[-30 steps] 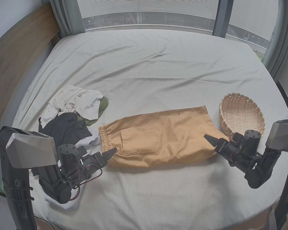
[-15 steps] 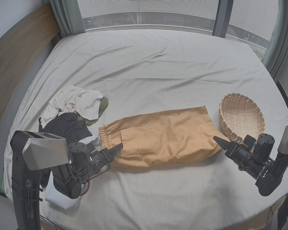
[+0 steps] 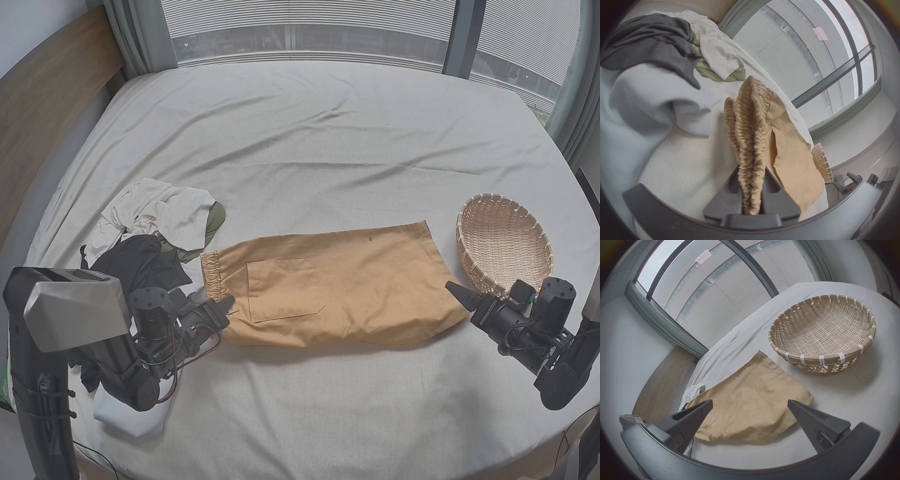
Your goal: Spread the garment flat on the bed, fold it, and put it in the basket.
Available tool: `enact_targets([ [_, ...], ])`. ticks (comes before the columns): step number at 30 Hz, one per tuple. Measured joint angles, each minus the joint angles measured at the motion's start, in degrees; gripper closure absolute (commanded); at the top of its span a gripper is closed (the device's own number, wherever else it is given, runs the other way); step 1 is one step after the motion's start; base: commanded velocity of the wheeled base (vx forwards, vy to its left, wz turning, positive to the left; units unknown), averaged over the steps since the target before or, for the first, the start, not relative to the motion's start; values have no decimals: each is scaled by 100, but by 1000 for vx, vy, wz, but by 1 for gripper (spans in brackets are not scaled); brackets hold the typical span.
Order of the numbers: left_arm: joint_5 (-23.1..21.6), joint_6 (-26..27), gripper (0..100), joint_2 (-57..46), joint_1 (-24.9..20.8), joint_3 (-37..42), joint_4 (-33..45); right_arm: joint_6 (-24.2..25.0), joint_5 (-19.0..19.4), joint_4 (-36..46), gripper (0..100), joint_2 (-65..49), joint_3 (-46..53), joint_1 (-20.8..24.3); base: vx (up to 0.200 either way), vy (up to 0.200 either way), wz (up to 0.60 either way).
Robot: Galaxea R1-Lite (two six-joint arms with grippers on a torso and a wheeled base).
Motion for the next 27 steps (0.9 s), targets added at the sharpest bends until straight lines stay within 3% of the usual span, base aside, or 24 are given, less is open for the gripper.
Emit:
enact_targets([
  [16, -457, 28, 100, -1341, 995, 1359, 9, 6, 17, -2, 0, 91, -105, 30, 0, 0, 0],
  [20, -477, 22, 100, -1458, 841, 1373, -54, 20, 17, -2, 0, 107, -108, 52, 0, 0, 0],
  [27, -511, -7, 100, -1518, 107, 1019, -163, 39, 20, -2, 0, 130, -83, 72, 0, 0, 0],
])
